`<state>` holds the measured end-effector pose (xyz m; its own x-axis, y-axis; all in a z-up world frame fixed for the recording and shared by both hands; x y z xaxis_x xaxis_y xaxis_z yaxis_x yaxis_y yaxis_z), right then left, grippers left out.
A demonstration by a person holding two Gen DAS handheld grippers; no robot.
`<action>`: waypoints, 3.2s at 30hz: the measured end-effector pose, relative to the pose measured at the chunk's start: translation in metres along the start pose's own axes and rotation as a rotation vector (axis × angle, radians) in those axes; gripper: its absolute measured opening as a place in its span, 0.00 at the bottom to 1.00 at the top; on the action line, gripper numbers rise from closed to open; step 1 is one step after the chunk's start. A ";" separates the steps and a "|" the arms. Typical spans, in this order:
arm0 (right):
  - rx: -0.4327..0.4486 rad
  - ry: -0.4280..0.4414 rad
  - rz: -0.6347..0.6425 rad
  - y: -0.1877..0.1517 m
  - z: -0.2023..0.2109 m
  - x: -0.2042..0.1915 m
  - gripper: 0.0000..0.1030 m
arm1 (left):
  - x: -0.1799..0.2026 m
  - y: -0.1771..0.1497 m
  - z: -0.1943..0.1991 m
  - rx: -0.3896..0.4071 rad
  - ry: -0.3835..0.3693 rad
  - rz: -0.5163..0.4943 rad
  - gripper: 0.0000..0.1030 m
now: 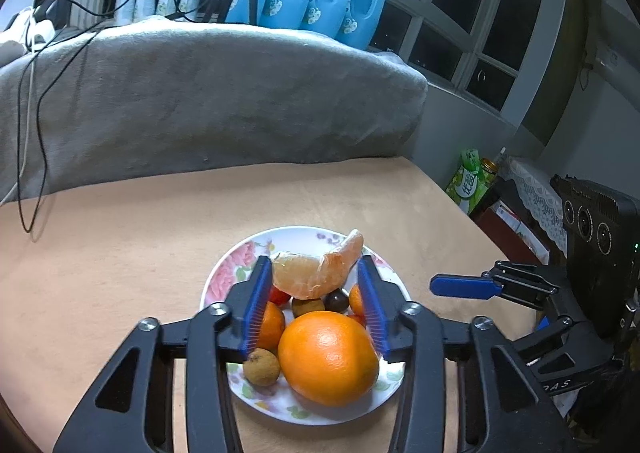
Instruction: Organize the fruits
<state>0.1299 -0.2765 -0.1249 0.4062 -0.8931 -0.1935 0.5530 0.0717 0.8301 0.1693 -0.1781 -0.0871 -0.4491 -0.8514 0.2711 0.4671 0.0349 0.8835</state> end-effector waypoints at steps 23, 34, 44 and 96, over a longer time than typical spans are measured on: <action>0.057 -0.158 0.051 0.010 0.016 0.011 0.92 | -0.011 0.000 0.015 0.011 0.056 0.002 0.75; 0.108 -0.253 0.086 0.020 0.031 0.015 1.00 | -0.010 0.001 0.033 0.032 0.079 -0.020 0.75; 0.147 -0.276 0.077 0.023 0.040 0.013 1.00 | -0.005 -0.007 0.052 0.034 0.105 -0.048 0.75; 0.313 -0.363 0.043 0.023 0.112 0.004 1.00 | 0.018 -0.013 0.128 0.180 0.271 -0.125 0.82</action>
<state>0.0623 -0.3281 -0.0476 0.1130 -0.9936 -0.0067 0.2734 0.0246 0.9616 0.0573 -0.1272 -0.0449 -0.2649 -0.9620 0.0662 0.2686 -0.0077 0.9632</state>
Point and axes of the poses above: each gripper's, at about its wrist camera, not at the fingertips, and z roughly against the way its jaws point, x to its right, y to its top, the point moved 9 cm from there along -z, roughly the way its jaws point, and after that the axes turned 15 degrees about x, right-handed, at the moved point
